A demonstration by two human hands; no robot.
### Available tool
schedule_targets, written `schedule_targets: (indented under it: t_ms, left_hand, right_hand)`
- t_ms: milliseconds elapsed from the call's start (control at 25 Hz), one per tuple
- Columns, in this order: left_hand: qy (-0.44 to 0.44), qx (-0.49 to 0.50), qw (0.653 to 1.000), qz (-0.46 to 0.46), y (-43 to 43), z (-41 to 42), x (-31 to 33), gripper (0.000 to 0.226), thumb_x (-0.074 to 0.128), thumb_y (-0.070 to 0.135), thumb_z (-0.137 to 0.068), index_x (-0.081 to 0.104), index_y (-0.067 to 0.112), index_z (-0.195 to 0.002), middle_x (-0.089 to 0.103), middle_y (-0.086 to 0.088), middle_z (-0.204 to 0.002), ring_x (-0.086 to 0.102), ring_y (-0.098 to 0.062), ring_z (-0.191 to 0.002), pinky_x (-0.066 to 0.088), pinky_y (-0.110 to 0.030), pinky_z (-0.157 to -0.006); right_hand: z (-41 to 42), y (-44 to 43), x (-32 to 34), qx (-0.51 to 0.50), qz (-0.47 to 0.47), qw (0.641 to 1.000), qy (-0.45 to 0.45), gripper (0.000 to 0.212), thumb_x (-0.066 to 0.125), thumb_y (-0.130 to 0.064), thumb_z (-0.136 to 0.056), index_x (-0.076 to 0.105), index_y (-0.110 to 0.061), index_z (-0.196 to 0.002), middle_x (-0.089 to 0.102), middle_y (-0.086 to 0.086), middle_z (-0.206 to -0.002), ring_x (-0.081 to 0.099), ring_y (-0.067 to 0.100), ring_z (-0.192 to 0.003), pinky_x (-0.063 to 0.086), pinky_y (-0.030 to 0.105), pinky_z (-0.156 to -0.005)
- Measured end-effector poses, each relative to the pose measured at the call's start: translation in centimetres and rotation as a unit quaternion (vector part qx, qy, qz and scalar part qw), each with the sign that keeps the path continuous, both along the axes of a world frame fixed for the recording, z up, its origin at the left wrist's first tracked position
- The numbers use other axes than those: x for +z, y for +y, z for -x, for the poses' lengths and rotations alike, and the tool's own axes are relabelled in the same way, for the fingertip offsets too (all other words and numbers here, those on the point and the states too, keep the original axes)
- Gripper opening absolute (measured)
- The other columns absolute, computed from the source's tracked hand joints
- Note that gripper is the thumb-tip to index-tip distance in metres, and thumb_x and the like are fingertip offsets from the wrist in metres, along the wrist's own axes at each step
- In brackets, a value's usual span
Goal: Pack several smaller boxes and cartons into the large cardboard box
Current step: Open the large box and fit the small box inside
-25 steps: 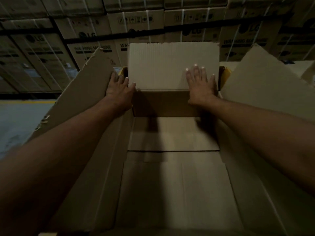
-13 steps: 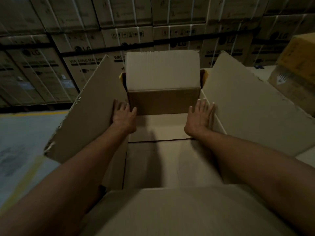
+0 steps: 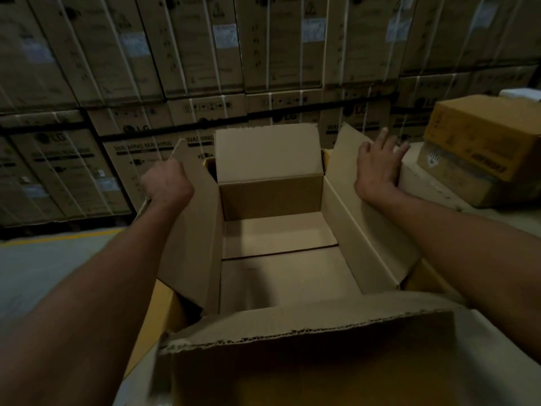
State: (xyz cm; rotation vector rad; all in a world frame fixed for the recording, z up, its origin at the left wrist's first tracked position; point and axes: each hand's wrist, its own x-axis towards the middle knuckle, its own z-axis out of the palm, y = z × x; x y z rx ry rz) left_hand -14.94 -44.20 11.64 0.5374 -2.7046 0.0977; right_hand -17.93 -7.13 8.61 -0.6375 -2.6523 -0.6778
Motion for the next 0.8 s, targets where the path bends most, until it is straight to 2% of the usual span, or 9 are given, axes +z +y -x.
schedule_targets:
  t_ms: [80,160,280,400,480,600,720,800]
  left_hand:
    - [0.03,-0.005,0.999,-0.031,-0.2,-0.1,0.2,0.014,0.056,0.007,-0.098,0.069,0.007,-0.103,0.058,-0.013,-0.085,0.055,-0.027,-0.075,0.045,-0.038,-0.06]
    - [0.036,-0.017,0.997,-0.062,-0.1,-0.2,0.5,0.014,0.057,0.008,-0.099,0.069,0.008,-0.107,0.059,-0.013,-0.086,0.057,-0.026,-0.076,0.052,-0.039,-0.063]
    - [0.032,-0.061,0.994,-0.084,-1.1,-0.5,0.3,0.023,0.056,0.009,-0.099,0.066,0.01,-0.12,0.066,-0.016,-0.1,0.065,-0.031,-0.09,0.06,-0.044,-0.077]
    - [0.027,-0.091,0.991,-0.095,-3.0,-0.7,-0.3,0.032,0.054,0.011,-0.1,0.064,0.012,-0.13,0.067,-0.016,-0.118,0.064,-0.03,-0.099,0.058,-0.042,-0.078]
    - [0.022,-0.109,0.987,-0.117,-3.7,-0.4,-0.5,0.032,0.054,0.015,-0.1,0.064,0.014,-0.13,0.066,-0.014,-0.119,0.063,-0.027,-0.095,0.056,-0.04,-0.072]
    - [0.027,-0.106,0.986,-0.127,-3.5,0.2,0.0,0.029,0.057,0.014,-0.096,0.068,0.015,-0.124,0.069,-0.011,-0.112,0.066,-0.027,-0.095,0.06,-0.042,-0.079]
    - [0.011,-0.094,0.991,-0.091,-3.2,0.3,0.0,0.029,0.057,0.015,-0.098,0.067,0.015,-0.124,0.068,-0.012,-0.11,0.064,-0.027,-0.093,0.056,-0.039,-0.076]
    - [-0.026,-0.084,0.995,-0.047,-2.9,0.2,-0.3,0.031,0.056,0.017,-0.099,0.064,0.015,-0.128,0.062,-0.016,-0.12,0.061,-0.03,-0.102,0.051,-0.041,-0.079]
  right_hand:
    - [-0.2,0.5,1.6,0.041,0.078,0.996,0.034,0.06,0.075,-0.03,-0.084,0.051,-0.018,-0.138,0.058,0.019,-0.136,0.055,0.036,-0.123,0.042,0.05,-0.103]
    - [-0.7,0.3,2.3,0.042,0.108,0.992,0.058,0.056,0.078,-0.027,-0.082,0.053,-0.019,-0.131,0.062,0.016,-0.125,0.058,0.034,-0.115,0.043,0.046,-0.098]
    - [-1.1,-0.5,2.0,0.031,0.093,0.994,0.05,0.067,0.078,-0.03,-0.081,0.048,-0.018,-0.14,0.06,0.017,-0.127,0.058,0.034,-0.116,0.043,0.047,-0.099]
    - [-1.3,-0.5,1.4,0.033,0.08,0.996,0.033,0.073,0.076,-0.035,-0.083,0.043,-0.016,-0.145,0.058,0.017,-0.129,0.059,0.033,-0.112,0.044,0.043,-0.09]
    - [-1.3,-0.5,1.6,0.028,0.082,0.996,0.027,0.073,0.076,-0.034,-0.083,0.042,-0.016,-0.145,0.057,0.017,-0.128,0.06,0.032,-0.11,0.043,0.041,-0.084]
    - [-1.2,-0.7,2.1,0.046,0.123,0.991,0.025,0.065,0.072,-0.028,-0.088,0.041,-0.016,-0.144,0.057,0.019,-0.126,0.061,0.033,-0.107,0.037,0.041,-0.075]
    - [-0.9,-0.3,2.2,0.056,0.122,0.991,0.011,0.061,0.064,-0.027,-0.094,0.037,-0.016,-0.148,0.056,0.02,-0.13,0.06,0.034,-0.111,0.043,0.041,-0.08]
    - [-1.2,0.5,2.0,0.046,0.103,0.994,-0.008,0.067,0.063,-0.032,-0.093,0.036,-0.016,-0.152,0.053,0.019,-0.136,0.057,0.034,-0.117,0.045,0.043,-0.089]
